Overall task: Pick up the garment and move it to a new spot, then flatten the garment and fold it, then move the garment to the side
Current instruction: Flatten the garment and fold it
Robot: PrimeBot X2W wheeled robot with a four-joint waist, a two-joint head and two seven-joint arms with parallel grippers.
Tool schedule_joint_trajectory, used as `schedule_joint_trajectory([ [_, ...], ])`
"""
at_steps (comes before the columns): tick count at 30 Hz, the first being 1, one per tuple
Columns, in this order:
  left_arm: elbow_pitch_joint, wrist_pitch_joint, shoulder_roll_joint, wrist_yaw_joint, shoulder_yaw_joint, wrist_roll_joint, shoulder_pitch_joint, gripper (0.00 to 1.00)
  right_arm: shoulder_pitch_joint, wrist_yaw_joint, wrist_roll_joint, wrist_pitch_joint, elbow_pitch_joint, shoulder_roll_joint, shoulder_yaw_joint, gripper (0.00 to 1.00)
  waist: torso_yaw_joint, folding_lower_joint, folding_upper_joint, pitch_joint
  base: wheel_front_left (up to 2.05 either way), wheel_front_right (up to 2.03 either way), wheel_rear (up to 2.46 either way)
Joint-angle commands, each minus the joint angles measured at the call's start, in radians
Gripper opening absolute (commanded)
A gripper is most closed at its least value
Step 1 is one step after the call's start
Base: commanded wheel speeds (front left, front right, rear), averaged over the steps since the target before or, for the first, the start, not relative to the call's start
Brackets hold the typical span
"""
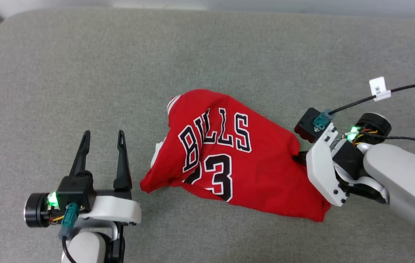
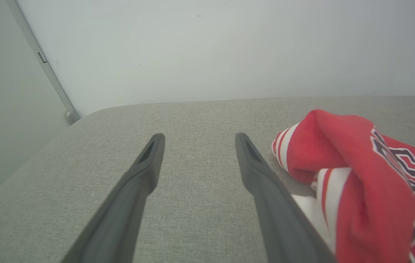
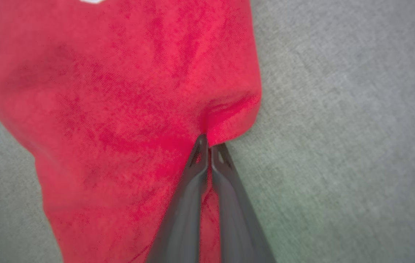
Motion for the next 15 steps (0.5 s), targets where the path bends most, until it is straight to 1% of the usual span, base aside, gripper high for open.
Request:
schedule_joint_trajectory([
  [1, 0.002, -0.003, -0.006, -0.003, 0.009, 0.007, 0.015, 1.0, 0.0, 0.001, 0.007, -0.015, -0.004, -0.017, 0.008, 0.0, -0.015, -0.0001, 0.0, -0.034, 0.0, 0.0, 0.0],
  [3, 0.009, -0.003, -0.01, -0.01, 0.023, 0.013, 0.035, 1.0, -0.011, 0.001, 0.021, -0.064, -0.026, -0.042, 0.006, 0.0, -0.023, -0.0001, 0.0, -0.066, 0.0, 0.0, 0.0],
  [5, 0.016, -0.003, -0.013, -0.017, 0.036, 0.017, 0.057, 1.0, -0.005, 0.001, 0.039, -0.102, -0.056, -0.087, 0.006, 0.0, -0.032, -0.0001, 0.0, -0.098, 0.0, 0.0, 0.0],
  [10, 0.023, -0.003, -0.027, -0.032, 0.064, 0.025, 0.103, 1.0, 0.067, 0.001, 0.099, -0.172, -0.129, -0.233, -0.013, 0.0, -0.054, -0.0001, 0.0, -0.148, 0.0, 0.0, 0.0],
  [12, 0.026, -0.003, -0.032, -0.037, 0.073, 0.029, 0.116, 1.0, 0.099, 0.001, 0.115, -0.195, -0.142, -0.295, -0.03, 0.0, -0.059, -0.0001, 0.0, -0.16, 0.0, 0.0, 0.0],
  [15, 0.028, -0.003, -0.035, -0.048, 0.086, 0.033, 0.132, 1.0, 0.176, 0.001, 0.153, -0.216, -0.16, -0.37, -0.049, 0.0, -0.066, -0.0001, 0.0, -0.174, 0.0, 0.0, 0.0],
])
